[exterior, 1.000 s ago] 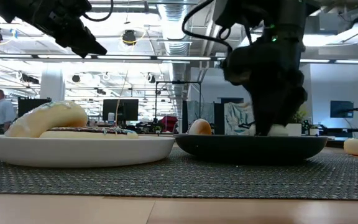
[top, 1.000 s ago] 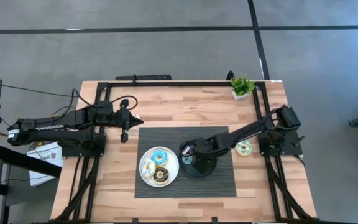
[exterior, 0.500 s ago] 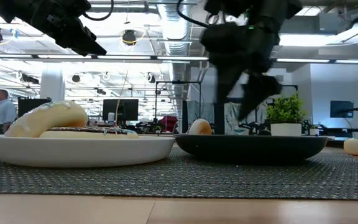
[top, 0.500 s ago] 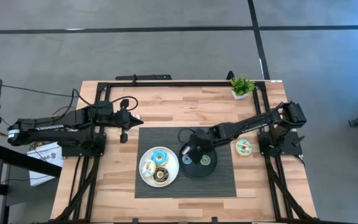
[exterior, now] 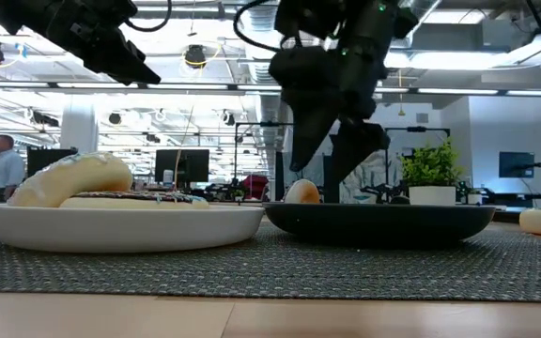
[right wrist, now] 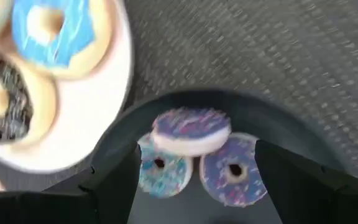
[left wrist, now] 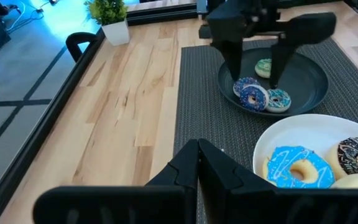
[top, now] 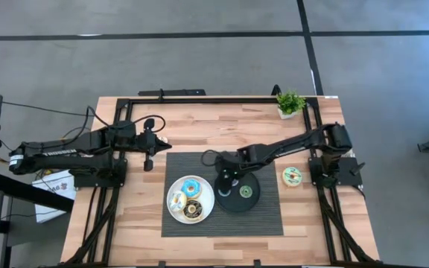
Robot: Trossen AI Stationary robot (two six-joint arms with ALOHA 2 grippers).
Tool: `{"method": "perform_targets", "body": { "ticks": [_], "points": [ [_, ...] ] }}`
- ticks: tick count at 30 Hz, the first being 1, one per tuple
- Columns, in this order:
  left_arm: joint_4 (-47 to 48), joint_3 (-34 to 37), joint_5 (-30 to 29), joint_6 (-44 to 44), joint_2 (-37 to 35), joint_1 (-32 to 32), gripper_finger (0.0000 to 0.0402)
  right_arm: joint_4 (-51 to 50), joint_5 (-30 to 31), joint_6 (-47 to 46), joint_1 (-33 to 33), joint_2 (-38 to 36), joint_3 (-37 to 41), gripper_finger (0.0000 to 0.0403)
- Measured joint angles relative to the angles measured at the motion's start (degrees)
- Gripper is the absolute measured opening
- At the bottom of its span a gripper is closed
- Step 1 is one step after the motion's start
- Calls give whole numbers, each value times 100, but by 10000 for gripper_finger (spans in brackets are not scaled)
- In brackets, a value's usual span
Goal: Pick & Place donuts
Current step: Adjust the small purple donut on the black plate
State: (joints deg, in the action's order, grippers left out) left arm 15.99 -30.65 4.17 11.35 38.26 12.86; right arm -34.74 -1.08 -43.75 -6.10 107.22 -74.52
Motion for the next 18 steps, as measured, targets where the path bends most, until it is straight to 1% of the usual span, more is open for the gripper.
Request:
{"method": "perform_targets", "body": {
  "ticks": [6, 18],
  "points": [
    [20, 0, 1, -4, 0, -1, 0, -328, 46, 391, -25, 206, -269, 302],
    [17, 0, -1, -7, 0, 0, 0, -293, 99, 443, -23, 360, -379, 301]
  ]
}}
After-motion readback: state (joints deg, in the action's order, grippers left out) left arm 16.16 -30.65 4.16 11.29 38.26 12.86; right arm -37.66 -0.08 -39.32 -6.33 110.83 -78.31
